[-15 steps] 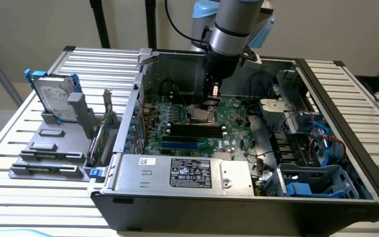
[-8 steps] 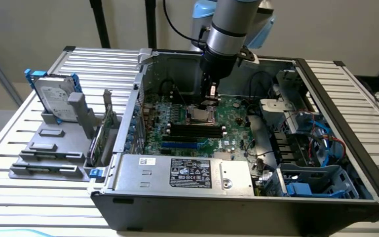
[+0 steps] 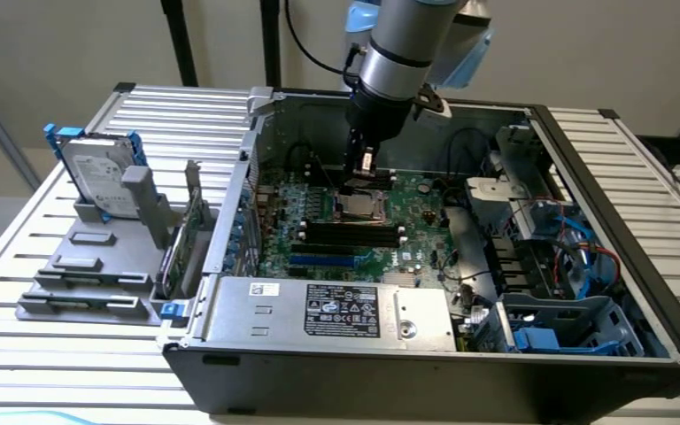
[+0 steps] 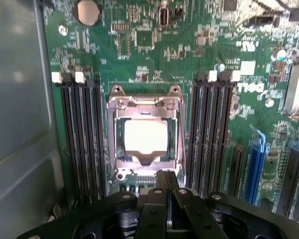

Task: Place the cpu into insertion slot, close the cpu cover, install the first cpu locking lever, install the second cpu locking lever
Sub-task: 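Close the cpu cover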

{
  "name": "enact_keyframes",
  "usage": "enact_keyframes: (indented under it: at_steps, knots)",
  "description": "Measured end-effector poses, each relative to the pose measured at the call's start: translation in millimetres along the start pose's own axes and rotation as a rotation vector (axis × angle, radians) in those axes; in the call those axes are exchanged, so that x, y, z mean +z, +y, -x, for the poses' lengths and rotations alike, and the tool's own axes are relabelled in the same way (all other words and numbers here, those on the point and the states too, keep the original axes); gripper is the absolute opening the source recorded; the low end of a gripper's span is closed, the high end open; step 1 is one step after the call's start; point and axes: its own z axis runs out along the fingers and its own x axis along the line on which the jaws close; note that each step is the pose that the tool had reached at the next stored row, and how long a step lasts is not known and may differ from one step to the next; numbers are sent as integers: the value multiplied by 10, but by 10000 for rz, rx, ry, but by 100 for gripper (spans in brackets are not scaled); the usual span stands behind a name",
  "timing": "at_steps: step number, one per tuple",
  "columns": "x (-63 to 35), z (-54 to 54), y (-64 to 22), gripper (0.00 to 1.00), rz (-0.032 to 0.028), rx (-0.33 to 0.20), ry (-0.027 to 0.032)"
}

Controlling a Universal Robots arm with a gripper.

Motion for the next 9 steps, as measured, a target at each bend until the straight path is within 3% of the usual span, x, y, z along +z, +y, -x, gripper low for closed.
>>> enact_keyframes:
  at_steps: [1,2,9]
  knots:
    - [4,0,-10,11,-63,-1,4]
    - [8,-1,-16,11,-85,-1,20]
    - [56,-18,-29,11,-106,147,213]
